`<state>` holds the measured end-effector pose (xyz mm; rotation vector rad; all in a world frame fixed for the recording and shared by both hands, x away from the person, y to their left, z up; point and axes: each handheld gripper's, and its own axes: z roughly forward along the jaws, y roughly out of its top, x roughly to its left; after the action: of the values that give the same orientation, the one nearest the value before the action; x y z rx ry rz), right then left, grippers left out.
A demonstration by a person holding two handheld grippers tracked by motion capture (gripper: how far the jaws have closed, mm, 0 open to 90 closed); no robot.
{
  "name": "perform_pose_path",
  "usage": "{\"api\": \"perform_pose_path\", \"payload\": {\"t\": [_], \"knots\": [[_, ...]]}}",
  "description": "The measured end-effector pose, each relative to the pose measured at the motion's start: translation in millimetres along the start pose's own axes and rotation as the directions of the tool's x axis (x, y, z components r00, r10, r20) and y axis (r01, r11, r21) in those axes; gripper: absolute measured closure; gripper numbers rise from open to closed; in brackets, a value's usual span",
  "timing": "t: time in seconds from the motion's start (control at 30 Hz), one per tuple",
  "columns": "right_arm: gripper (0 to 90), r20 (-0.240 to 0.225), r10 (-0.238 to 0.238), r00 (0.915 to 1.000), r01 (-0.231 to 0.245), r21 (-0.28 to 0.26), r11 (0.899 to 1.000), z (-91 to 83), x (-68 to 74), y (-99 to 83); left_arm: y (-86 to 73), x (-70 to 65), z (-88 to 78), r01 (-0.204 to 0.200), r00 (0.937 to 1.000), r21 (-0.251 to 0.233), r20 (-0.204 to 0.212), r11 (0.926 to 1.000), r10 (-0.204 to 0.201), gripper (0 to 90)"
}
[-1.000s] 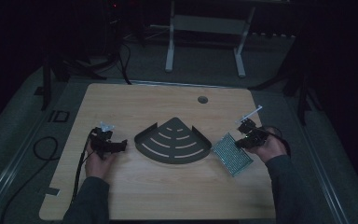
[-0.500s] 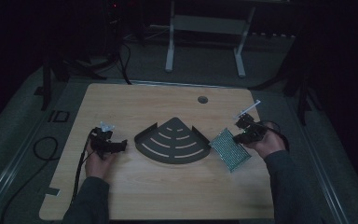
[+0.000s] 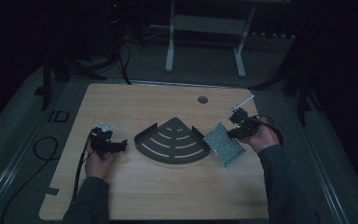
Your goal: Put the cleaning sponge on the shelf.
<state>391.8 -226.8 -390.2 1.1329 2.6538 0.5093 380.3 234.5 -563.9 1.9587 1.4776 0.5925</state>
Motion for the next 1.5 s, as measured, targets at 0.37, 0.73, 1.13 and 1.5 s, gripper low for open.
{"api": "perform_pose_path", "payload": {"t": [0.37, 0.73, 1.13, 1.5], "knots": [[89.9, -0.005, 0.002, 1.0, -0.002, -0.013, 1.0, 0.1, 0.4, 13.6, 0.0, 0.0, -0.1, 0.0, 1.0, 0.001, 0.0, 1.0, 0.0, 7.6], [89.9, -0.013, 0.001, 0.9999, -0.001, -0.022, 1.0, 1.7, 1.1, 27.4, 0.0, 0.1, -0.1, -0.001, 1.0, 0.001, 0.0, 1.0, 0.001, 7.6], [89.9, -0.017, -0.004, 0.9998, 0.003, -0.025, 1.0, 4.9, 5.5, 42.3, 0.1, 0.1, -0.1, 0.0, 1.0, 0.001, 0.001, 1.0, 0.0, 7.6], [89.9, -0.029, -0.005, 0.9996, 0.005, -0.026, 1.0, 13.9, 6.4, 52.5, 0.0, 0.1, -0.1, 0.0, 1.0, 0.001, 0.0, 1.0, 0.0, 7.6]]}}
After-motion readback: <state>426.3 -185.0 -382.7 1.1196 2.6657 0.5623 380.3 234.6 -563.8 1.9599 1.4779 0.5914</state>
